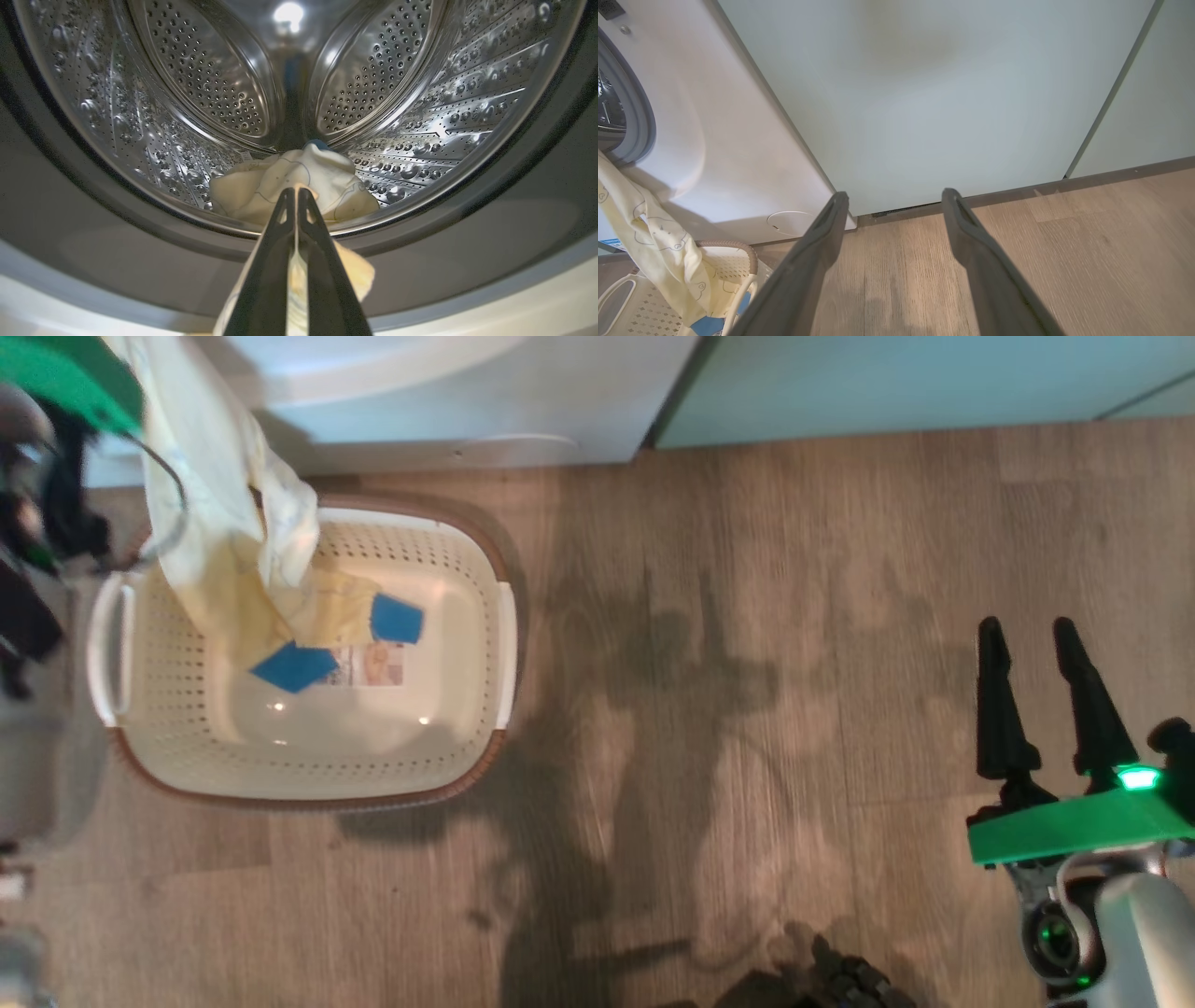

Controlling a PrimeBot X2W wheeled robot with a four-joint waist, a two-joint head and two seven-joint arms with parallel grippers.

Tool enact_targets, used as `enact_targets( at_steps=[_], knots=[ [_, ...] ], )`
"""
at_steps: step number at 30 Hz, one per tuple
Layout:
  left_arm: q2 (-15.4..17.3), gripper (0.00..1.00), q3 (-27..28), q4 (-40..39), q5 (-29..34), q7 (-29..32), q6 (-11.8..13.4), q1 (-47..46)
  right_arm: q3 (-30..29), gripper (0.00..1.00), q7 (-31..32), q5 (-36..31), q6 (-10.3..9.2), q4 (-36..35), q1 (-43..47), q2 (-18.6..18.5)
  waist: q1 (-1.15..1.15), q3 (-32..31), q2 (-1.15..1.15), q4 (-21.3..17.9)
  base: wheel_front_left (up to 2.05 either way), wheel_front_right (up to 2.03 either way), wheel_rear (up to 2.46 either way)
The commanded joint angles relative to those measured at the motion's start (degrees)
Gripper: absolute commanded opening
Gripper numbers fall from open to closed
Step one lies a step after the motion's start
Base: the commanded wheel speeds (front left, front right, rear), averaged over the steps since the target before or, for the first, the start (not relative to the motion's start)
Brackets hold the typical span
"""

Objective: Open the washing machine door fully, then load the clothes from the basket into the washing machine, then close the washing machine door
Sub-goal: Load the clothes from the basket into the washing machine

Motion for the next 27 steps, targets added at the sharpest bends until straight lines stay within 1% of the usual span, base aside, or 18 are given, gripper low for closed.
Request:
enact_targets(
  at_steps=[1,4,5,11,16,21,27],
  knots=[
    [4.27,0.0,1.51,-0.97,-0.02,1.46,-0.63,-4.32,1.62,1.0,-0.73,0.84,-0.16,-0.88,-0.69,-0.17,-0.01,2.29,0.0,-1.73,0.0,0.0,0.0],
    [6.18,0.0,0.64,0.59,0.61,4.19,-1.48,-9.01,2.51,1.0,-0.96,2.01,-0.16,-0.08,-1.6,-0.17,-0.01,4.01,0.0,-2.74,0.0,0.0,0.0],
    [6.18,0.0,0.64,0.59,0.61,4.19,-1.48,-9.01,2.51,1.0,-0.96,2.01,-0.16,-0.08,-1.6,-0.17,-0.01,4.01,0.0,-2.74,0.0,0.0,0.0],
    [8.78,0.0,0.25,3.87,0.02,9.33,-2.87,-17.2,3.68,1.0,-1.05,4.4,-0.16,-0.37,-3.06,-0.17,-0.01,7.34,0.0,-4.82,0.0,0.0,0.0],
    [10.99,0.0,-0.99,5.78,0.89,12.1,-3.74,-22.95,4.42,1.0,-1.06,5.73,-0.16,-0.84,-3.63,-0.16,-0.01,10.08,0.0,-6.36,0.0,0.0,0.0],
    [12.59,0.0,-2.14,7.86,1.51,13.39,-4.59,-29.24,5.32,1.0,-1.06,6.99,-0.16,-1.13,-4.47,-0.16,-0.01,12.53,0.0,-7.69,0.0,0.0,0.0],
    [13.42,0.0,-4.27,10.21,3.29,12.66,-5.0,-36.34,6.49,1.0,-1.07,8.12,-0.16,-0.91,-5.24,-0.16,-0.01,14.7,0.0,-8.83,0.0,0.0,0.0]
  ],
)
